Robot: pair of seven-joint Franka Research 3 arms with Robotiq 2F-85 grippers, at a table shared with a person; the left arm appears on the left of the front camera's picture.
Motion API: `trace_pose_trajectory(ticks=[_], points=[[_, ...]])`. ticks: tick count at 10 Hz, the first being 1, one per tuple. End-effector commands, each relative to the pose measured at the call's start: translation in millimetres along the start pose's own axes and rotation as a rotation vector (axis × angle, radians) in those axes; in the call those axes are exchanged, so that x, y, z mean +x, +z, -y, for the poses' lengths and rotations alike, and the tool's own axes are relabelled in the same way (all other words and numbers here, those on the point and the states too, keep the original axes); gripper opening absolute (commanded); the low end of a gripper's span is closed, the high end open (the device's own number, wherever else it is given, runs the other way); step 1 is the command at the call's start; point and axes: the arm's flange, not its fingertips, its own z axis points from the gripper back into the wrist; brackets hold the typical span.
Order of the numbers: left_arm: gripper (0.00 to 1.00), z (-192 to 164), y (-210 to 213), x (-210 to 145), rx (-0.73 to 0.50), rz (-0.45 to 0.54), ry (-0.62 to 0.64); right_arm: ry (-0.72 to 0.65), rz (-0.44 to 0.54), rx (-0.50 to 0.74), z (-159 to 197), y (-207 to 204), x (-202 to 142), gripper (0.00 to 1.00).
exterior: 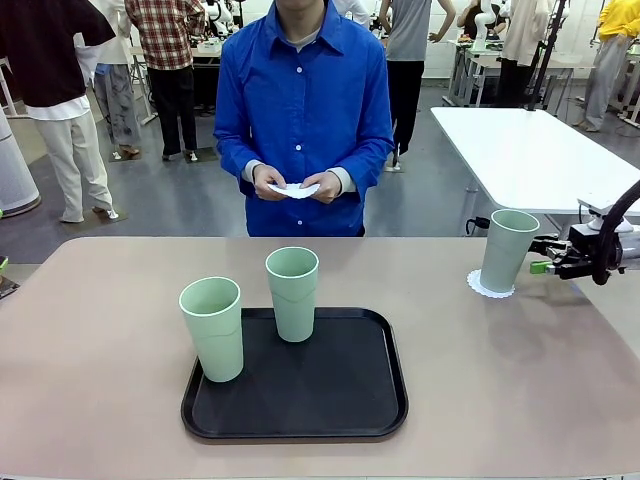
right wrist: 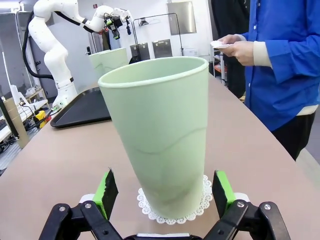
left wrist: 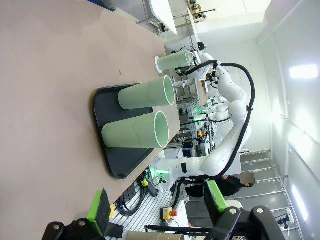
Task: Place coasters on the table and set cups on them.
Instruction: Pick up one Reusable plastic cup and place it on a coaster set by the human.
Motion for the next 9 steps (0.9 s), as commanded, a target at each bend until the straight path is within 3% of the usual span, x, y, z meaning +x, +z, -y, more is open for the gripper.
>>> trace_pose_trajectory(ticks=[1, 3, 5, 9], points=[[1.00, 1.3, 0.7, -0.9, -0.010, 0.003, -0.007, -0.023, 0.007, -0.025, 4.8, 11.4, 5.2, 1.00], [1.00, 1.3, 0.7, -0.9, -0.010, 0.003, -0.007, -0.067, -0.017, -0.159, -10.5, 23.6, 18.8, 1.00], [1.00, 1.3, 0.7, -0.9, -0.010, 0.003, -0.007, -0.170, -0.144, -0.381, -47.6, 28.6, 49.3, 1.00], [1.00, 1.3, 0.7, -0.9, -0.010, 0.003, -0.007, -0.389, -0.350, -0.603, -139.7, 15.7, 133.3, 1.00]])
